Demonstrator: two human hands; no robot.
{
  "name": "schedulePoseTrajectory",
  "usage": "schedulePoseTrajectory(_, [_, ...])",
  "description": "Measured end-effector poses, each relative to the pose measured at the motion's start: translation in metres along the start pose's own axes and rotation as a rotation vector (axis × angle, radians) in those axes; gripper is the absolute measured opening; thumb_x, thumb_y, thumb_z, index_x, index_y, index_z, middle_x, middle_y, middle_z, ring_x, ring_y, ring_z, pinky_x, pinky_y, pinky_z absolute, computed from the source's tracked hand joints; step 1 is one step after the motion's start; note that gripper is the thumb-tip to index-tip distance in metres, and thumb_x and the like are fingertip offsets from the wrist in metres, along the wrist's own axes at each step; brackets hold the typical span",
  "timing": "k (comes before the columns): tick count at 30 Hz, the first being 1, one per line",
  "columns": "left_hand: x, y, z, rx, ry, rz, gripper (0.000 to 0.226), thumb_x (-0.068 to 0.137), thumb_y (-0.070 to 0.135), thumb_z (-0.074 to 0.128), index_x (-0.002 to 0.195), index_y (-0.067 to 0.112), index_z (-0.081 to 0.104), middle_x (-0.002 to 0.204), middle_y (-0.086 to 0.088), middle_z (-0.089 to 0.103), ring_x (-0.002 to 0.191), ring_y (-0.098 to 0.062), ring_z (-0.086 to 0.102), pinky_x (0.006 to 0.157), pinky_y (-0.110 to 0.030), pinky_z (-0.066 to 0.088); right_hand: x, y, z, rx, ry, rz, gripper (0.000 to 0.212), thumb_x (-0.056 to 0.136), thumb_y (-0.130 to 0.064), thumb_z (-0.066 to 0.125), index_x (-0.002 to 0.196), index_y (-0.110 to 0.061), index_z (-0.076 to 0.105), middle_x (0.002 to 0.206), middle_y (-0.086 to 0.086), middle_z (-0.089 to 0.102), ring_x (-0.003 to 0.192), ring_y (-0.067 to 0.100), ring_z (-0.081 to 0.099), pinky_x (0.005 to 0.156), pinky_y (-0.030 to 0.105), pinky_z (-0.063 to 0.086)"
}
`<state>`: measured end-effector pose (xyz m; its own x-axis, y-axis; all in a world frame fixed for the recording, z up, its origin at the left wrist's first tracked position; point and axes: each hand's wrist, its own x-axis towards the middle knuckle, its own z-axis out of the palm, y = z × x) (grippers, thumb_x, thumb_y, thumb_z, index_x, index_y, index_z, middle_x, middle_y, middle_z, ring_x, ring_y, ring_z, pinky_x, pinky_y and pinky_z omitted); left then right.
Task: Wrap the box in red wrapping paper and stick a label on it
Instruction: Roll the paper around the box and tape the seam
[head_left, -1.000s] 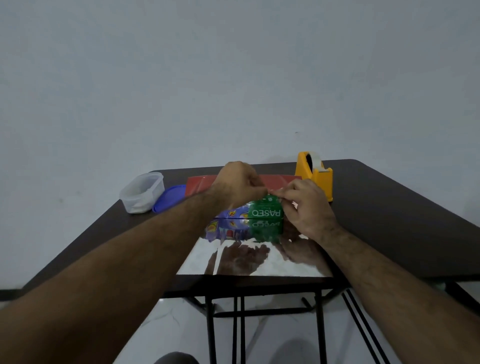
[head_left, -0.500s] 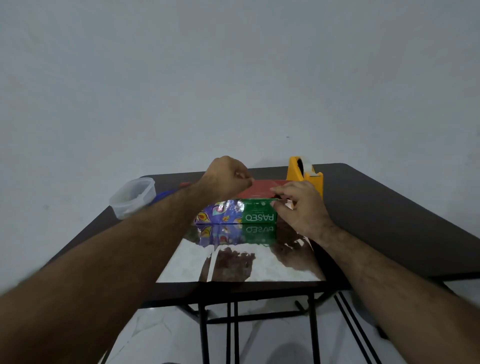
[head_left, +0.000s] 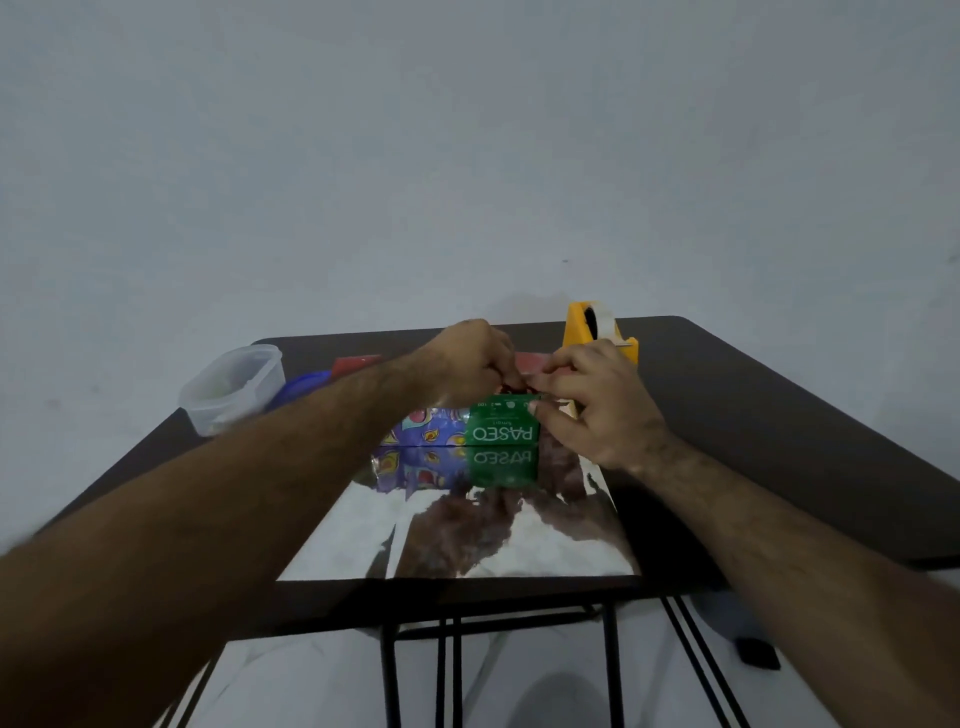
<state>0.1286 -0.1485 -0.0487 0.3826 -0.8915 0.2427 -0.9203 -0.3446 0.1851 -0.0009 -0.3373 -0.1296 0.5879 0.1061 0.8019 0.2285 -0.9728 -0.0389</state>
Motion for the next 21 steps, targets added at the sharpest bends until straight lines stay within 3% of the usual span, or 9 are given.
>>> schedulePoseTrajectory(5, [-0.018,-0.015,0.012,-0.182,0.162,0.007,0.048,0.087,-0.011,0.052,0.109,0.015,0.086,0.106,0.009,0.069,0.104,-0.010,0.061,0.096,-0.020,0.049,-0.004,-0.003,0.007,-0.046,0.048,0.001,0.032,0.090,-0.046,0.073,0.112,-0.024,0.084,0.108,-0.003,0.071,0.102,0.025,0.058,0.090,0.047,0.048])
schedulePoseTrajectory(7, [-0.025,-0.026,0.016,-0.145,0.227,0.017,0.048,0.083,0.002,0.051,0.106,0.025,0.087,0.101,0.018,0.067,0.105,-0.012,0.059,0.101,-0.034,0.049,-0.004,-0.007,0.008,-0.067,0.048,-0.012,0.030,0.090,-0.045,0.074,0.113,-0.027,0.083,0.112,-0.003,0.070,0.104,0.026,0.058,0.091,0.047,0.047])
schedulePoseTrajectory(10, [-0.032,-0.030,0.018,-0.007,0.157,0.003,0.051,0.084,0.012,0.049,0.110,0.039,0.084,0.104,0.025,0.059,0.115,-0.012,0.047,0.105,-0.050,0.038,-0.001,-0.012,0.010,-0.096,0.013,-0.054,0.028,0.089,-0.042,0.074,0.111,-0.028,0.083,0.113,0.000,0.070,0.103,0.028,0.058,0.088,0.047,0.048])
schedulePoseTrajectory(14, [-0.041,-0.025,0.013,0.056,0.149,-0.034,0.054,0.094,0.003,0.055,0.117,0.044,0.081,0.108,0.022,0.052,0.123,-0.014,0.041,0.098,-0.039,0.021,0.004,-0.016,0.012,-0.101,-0.003,-0.031,0.028,0.089,-0.044,0.074,0.104,-0.024,0.085,0.104,0.000,0.069,0.101,0.027,0.058,0.085,0.049,0.050])
schedulePoseTrajectory(21, [-0.054,-0.032,-0.003,0.384,0.153,0.040,0.045,0.097,0.015,0.058,0.122,0.047,0.076,0.108,0.022,0.048,0.122,-0.014,0.041,0.101,-0.042,0.022,0.000,-0.020,0.010,-0.126,-0.016,0.001,0.035,0.088,-0.050,0.069,0.107,-0.025,0.084,0.097,-0.003,0.065,0.099,0.023,0.056,0.083,0.045,0.049])
